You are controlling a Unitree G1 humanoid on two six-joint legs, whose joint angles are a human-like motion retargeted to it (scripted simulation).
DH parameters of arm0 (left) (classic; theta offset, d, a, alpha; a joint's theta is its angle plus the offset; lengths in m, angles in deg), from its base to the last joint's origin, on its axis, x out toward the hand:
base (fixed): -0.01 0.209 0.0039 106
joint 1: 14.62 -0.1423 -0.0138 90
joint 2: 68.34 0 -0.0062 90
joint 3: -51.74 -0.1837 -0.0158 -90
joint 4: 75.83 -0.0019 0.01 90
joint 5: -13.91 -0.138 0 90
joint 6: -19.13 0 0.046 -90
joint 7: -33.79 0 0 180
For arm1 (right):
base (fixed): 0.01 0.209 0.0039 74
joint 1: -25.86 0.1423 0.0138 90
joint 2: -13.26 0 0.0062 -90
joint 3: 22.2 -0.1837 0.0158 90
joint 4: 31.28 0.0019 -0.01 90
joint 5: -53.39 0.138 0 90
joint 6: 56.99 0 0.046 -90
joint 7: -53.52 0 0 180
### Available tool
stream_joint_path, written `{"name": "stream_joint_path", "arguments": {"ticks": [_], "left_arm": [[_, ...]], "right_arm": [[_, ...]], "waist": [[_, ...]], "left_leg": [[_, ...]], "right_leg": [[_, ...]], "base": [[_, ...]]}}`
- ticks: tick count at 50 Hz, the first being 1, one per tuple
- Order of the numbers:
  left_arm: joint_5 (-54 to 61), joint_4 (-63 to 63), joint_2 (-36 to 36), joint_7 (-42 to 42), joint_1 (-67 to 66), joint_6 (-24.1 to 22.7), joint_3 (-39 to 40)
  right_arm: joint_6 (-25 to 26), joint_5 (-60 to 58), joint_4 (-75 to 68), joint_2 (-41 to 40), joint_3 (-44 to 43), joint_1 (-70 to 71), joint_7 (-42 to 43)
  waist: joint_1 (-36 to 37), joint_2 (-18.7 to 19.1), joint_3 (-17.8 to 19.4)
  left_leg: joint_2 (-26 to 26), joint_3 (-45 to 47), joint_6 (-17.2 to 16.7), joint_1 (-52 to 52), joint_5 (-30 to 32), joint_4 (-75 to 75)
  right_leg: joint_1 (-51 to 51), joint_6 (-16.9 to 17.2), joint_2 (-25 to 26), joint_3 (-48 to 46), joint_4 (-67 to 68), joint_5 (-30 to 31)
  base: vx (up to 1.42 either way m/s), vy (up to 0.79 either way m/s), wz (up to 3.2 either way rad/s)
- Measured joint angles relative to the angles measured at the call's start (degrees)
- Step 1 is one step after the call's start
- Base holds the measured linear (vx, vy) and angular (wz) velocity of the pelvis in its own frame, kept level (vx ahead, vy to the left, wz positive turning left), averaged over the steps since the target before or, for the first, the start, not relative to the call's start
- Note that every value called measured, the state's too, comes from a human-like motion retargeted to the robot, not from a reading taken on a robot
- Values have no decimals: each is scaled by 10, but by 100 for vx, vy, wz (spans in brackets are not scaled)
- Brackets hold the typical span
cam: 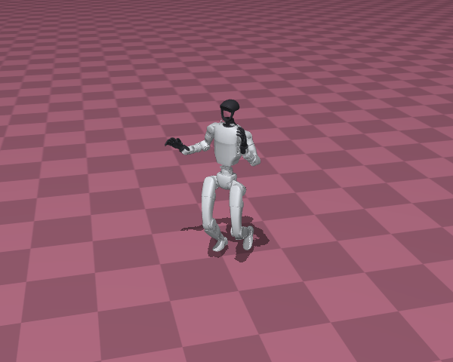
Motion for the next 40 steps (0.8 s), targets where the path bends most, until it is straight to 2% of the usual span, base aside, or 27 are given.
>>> {"name": "stream_joint_path", "arguments": {"ticks": [5,8,10,13,16,18,20,23,25,28,30,31,33,35,38,40], "left_arm": [[-15,-45,-11,4,-5,9,-55],[-40,-57,-4,-24,6,13,-83],[-57,-55,4,-42,15,15,-96],[-95,-43,23,-63,31,19,-105],[-143,-30,45,-78,58,29,-113],[-169,-22,55,-80,74,34,-120],[-178,-15,58,-71,87,36,-127],[-144,-6,46,-39,77,27,-141],[-109,-5,34,-9,69,22,-160],[-72,-14,25,45,66,17,-206],[-56,-19,27,66,72,16,-238],[-49,-16,30,69,71,17,-253],[-38,-11,40,71,74,20,-275],[-32,-1,47,66,76,20,-287],[-25,20,60,46,80,17,-289],[-21,35,65,30,82,14,-290]], "right_arm": [[-31,14,135,2,17,47,-2],[-35,4,194,13,31,92,12],[-32,-11,224,26,39,123,18],[-22,-42,255,47,46,168,21],[-5,-78,267,61,48,208,21],[4,-94,267,66,48,228,16],[11,-98,261,67,48,246,9],[9,-84,272,67,61,257,-5],[4,-75,279,70,80,264,-18],[1,-67,284,79,128,282,-46],[-1,-63,287,91,163,297,-64],[-4,-63,293,97,178,300,-70],[-8,-61,302,112,200,308,-76],[-13,-56,317,117,219,316,-72],[-16,-52,334,118,231,320,-49],[-16,-56,343,115,233,317,-30]], "waist": [[-8,-23,-42],[-22,-46,-46],[-32,-60,-43],[-39,-80,-32],[-43,-98,-22],[-42,-106,-19],[-40,-111,-21],[-38,-110,-38],[-40,-112,-55],[-40,-112,-93],[-39,-107,-119],[-39,-111,-121],[-39,-112,-127],[-35,-112,-129],[-24,-103,-119],[-22,-95,-100]], "left_leg": [[-35,44,32,-32,7,-116],[-59,80,46,-40,40,-169],[-73,93,61,-48,32,-179],[-101,86,82,-67,-51,-171],[-114,88,122,-88,-136,-147],[-115,89,145,-104,-172,-129],[-123,87,159,-119,-178,-132],[-146,68,145,-118,-134,-182],[-167,57,115,-105,-52,-250],[-196,41,43,-104,134,-385],[-196,48,13,-112,206,-432],[-192,57,12,-117,205,-411],[-177,72,17,-122,185,-363],[-155,84,34,-123,138,-296],[-120,86,56,-112,25,-201],[-108,82,69,-98,-61,-165]], "right_leg": [[-59,46,-47,9,-14,63],[-103,85,-84,8,26,130],[-137,106,-95,12,84,162],[-187,129,-91,25,197,180],[-226,151,-81,36,286,190],[-233,163,-71,42,315,194],[-225,165,-67,49,308,189],[-170,157,-77,54,217,165],[-122,150,-98,55,115,160],[-91,166,-132,39,-43,261],[-94,184,-145,23,-111,320],[-98,191,-152,18,-108,325],[-107,201,-159,11,-102,317],[-120,193,-164,7,-75,266],[-135,160,-166,-12,-11,158],[-148,153,-160,-17,43,96]], "base": [[-12,11,14],[-21,12,25],[-26,13,20],[-26,12,5],[-22,8,16],[-17,5,22],[-13,4,28],[-5,3,35],[-2,1,47],[-3,0,37],[-6,2,23],[-11,2,16],[-12,3,2],[-12,4,-30],[-10,4,-60],[-9,1,-47]]}}
